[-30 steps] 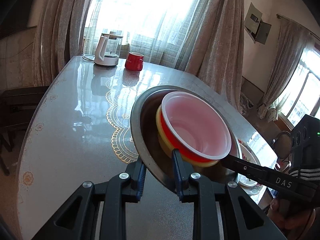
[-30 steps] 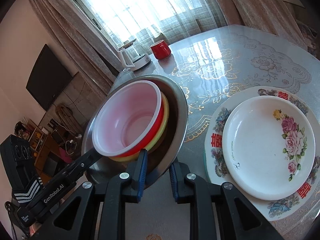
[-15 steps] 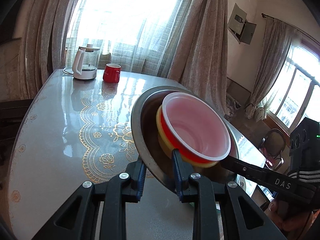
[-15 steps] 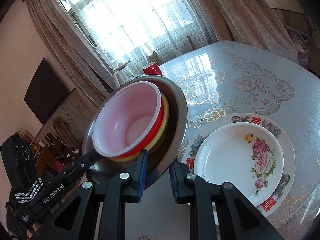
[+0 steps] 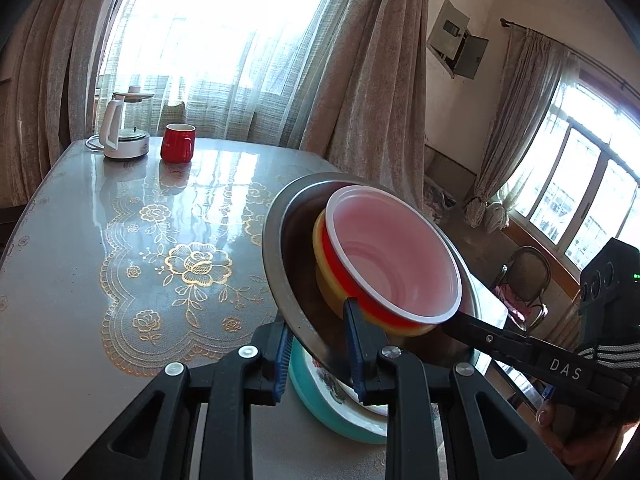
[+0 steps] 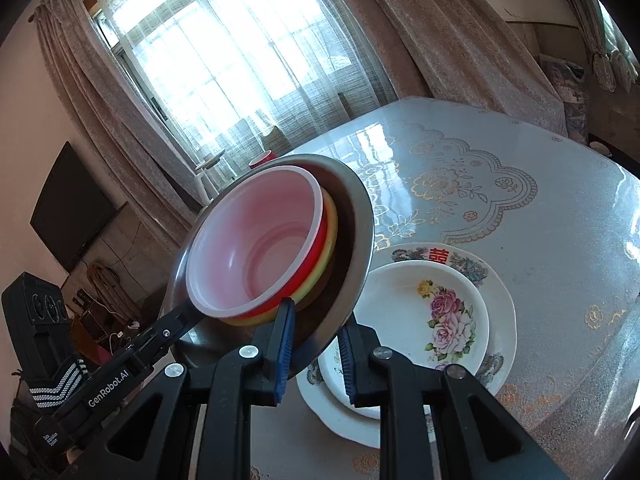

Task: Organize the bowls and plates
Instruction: 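Carry the nested bowl stack with the left tool over the plate stack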

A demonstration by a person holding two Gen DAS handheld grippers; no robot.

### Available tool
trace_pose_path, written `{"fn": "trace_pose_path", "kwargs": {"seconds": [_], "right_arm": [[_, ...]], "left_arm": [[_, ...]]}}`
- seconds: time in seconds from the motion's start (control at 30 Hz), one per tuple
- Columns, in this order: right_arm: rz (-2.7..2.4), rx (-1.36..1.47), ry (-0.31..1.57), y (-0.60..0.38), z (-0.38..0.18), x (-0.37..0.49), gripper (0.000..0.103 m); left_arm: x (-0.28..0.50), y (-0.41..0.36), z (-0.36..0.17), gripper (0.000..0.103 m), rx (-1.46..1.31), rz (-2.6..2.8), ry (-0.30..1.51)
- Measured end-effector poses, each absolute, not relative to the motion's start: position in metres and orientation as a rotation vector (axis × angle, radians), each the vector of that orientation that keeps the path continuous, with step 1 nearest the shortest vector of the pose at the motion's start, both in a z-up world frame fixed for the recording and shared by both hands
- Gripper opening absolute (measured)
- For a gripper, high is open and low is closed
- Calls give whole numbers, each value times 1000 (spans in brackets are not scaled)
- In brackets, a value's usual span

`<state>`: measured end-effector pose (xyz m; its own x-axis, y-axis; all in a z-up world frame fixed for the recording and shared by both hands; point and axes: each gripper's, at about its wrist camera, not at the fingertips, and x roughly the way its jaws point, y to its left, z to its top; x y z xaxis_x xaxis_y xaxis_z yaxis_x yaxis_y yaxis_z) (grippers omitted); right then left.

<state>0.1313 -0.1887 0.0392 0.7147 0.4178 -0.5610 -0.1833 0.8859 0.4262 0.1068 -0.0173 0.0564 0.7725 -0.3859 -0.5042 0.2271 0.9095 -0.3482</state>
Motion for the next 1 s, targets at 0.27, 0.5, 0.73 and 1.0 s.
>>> {"fn": "trace_pose_path", "kwargs": {"seconds": [0.27,0.5,0.73,1.0], "right_arm": [[302,368,692,-207,39,124,21],[254,365,704,-219,36,124,21],[227,383,728,-230,27,122,21],[214,396,746,-237,20,120,21]], "left_arm": [[112,-37,55,25,-264,-368,611],[121,-54,45,25,-273,-388,649],[125,-65,35,25,-275,-397,688],[124,-74,28,25,-275,-399,714]]}}
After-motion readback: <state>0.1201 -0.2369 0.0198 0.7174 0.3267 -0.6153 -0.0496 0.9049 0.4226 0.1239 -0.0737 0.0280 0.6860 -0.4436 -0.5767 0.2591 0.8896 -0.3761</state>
